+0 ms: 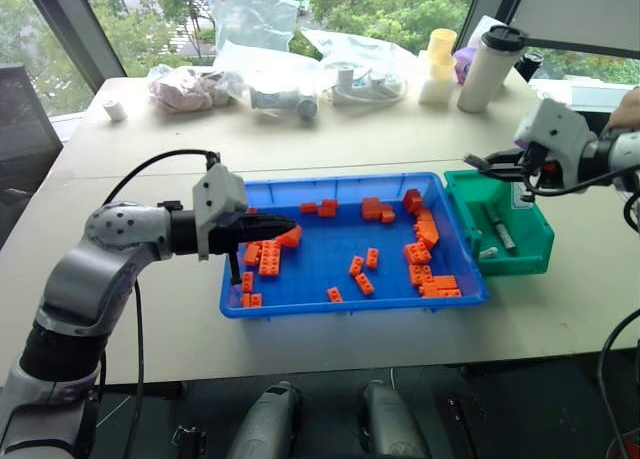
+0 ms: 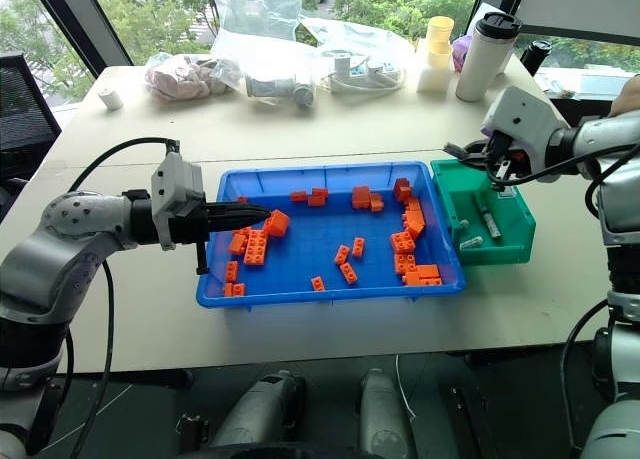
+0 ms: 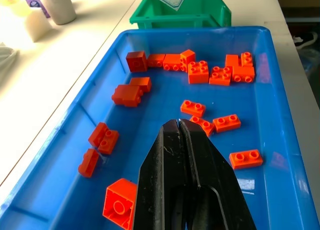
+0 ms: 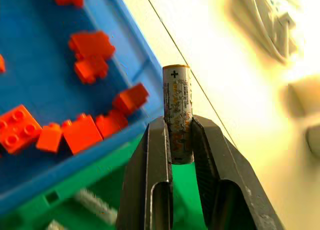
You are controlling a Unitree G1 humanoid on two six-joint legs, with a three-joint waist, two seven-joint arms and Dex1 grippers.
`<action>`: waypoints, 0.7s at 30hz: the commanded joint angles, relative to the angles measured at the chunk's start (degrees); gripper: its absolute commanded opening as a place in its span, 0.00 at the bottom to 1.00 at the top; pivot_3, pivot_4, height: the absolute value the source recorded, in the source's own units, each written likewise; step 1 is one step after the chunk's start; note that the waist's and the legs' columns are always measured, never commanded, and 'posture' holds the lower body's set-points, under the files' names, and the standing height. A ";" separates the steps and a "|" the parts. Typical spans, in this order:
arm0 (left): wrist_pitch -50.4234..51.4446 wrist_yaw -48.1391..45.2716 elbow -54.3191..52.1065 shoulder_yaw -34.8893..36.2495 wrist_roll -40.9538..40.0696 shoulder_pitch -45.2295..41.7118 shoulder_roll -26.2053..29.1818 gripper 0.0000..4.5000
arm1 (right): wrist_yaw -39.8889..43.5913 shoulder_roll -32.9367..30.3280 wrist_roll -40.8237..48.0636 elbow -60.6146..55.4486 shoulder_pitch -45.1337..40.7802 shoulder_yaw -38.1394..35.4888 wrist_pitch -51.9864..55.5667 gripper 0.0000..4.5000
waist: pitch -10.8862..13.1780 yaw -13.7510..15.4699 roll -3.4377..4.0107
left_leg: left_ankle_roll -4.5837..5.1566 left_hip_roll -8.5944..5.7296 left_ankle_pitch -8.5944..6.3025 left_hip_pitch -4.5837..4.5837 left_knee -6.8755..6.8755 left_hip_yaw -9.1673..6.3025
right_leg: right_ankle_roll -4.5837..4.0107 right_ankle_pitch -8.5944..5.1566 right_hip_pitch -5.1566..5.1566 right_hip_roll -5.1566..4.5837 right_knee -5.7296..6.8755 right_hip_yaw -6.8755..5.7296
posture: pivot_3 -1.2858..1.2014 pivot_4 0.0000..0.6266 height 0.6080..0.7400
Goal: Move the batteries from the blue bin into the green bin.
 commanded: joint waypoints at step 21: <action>1.20 -5.25 3.39 2.55 -3.80 -5.58 1.74 0.00 | 0.81 -7.30 25.79 -30.66 9.21 -14.53 24.36 1.00 | -0.01 0.03 0.03 | 0.09 0.06 -0.05 0.01 0.02 -0.04 | 0.01 0.00 0.09 0.03 -0.07 -0.06 | 0.52 0.24 1.00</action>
